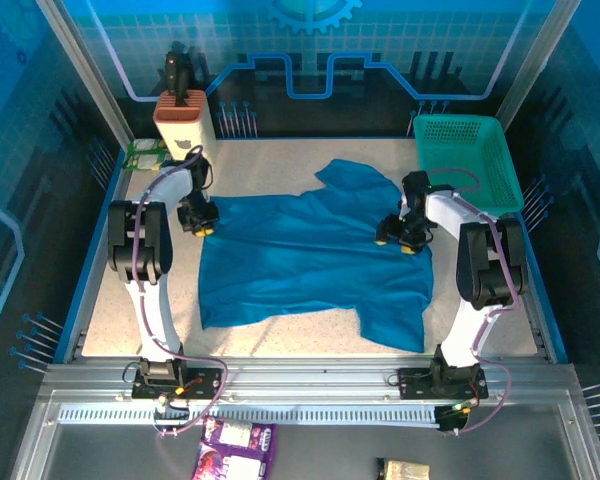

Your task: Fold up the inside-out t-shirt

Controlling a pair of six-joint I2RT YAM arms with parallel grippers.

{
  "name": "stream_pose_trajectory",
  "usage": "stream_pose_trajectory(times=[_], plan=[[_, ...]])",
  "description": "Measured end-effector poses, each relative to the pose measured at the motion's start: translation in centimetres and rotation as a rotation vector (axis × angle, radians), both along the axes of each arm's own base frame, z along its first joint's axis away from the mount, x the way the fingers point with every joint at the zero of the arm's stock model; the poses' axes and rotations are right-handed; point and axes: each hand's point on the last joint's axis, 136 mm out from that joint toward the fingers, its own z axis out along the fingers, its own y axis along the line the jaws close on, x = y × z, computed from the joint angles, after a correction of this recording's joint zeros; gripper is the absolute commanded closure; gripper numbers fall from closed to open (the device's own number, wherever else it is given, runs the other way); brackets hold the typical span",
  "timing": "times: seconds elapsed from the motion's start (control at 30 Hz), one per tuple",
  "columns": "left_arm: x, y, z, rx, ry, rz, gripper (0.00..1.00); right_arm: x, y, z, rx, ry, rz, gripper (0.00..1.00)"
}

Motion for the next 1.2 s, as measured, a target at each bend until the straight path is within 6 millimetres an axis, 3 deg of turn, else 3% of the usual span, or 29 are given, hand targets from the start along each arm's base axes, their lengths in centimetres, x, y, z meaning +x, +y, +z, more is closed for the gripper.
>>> stream_pose_trajectory(times=[0.07, 0.2, 0.33, 0.43, 0.53, 0.63, 0.8, 0.87, 1.0, 1.2], plan=[[0.9, 0.1, 1.3, 0.006, -0.037, -0.001, 0.78, 1.8, 0.4, 1.9, 0.017, -0.058, 0.023, 0.32], [1.5, -0.7, 4.5, 0.01, -0.106, -0.019, 0.77, 7.4, 1.7, 6.5, 0.06, -0.21, 0.078, 0.33], [0.7, -4.0, 7.0, -0.011, -0.158, -0.081, 0.82, 12.9, 3.5, 8.0, 0.115, -0.297, 0.128, 0.33], [-1.8, -7.2, 6.7, -0.057, -0.144, -0.124, 0.89, 16.1, 5.2, 7.2, 0.165, -0.316, 0.16, 0.33], [-5.8, -9.8, 4.4, -0.098, -0.061, -0.154, 0.9, 18.4, 7.4, 5.5, 0.225, -0.315, 0.19, 0.34], [-9.6, -11.1, 1.8, -0.126, 0.031, -0.152, 0.91, 19.8, 9.5, 3.5, 0.29, -0.299, 0.205, 0.34], [-14.7, -11.6, -0.7, -0.173, 0.119, -0.098, 0.91, 20.7, 12.0, 0.4, 0.372, -0.261, 0.196, 0.34], [-16.2, -11.4, -1.4, -0.179, 0.139, -0.072, 0.89, 21.2, 12.1, -0.3, 0.385, -0.253, 0.171, 0.34], [-18.8, -10.8, -2.9, -0.18, 0.184, -0.034, 0.88, 23.2, 10.4, -0.5, 0.387, -0.279, 0.085, 0.34], [-19.4, -10.3, -2.9, -0.215, 0.145, 0.022, 0.86, 25.9, 6.9, -0.3, 0.399, -0.316, -0.035, 0.33]])
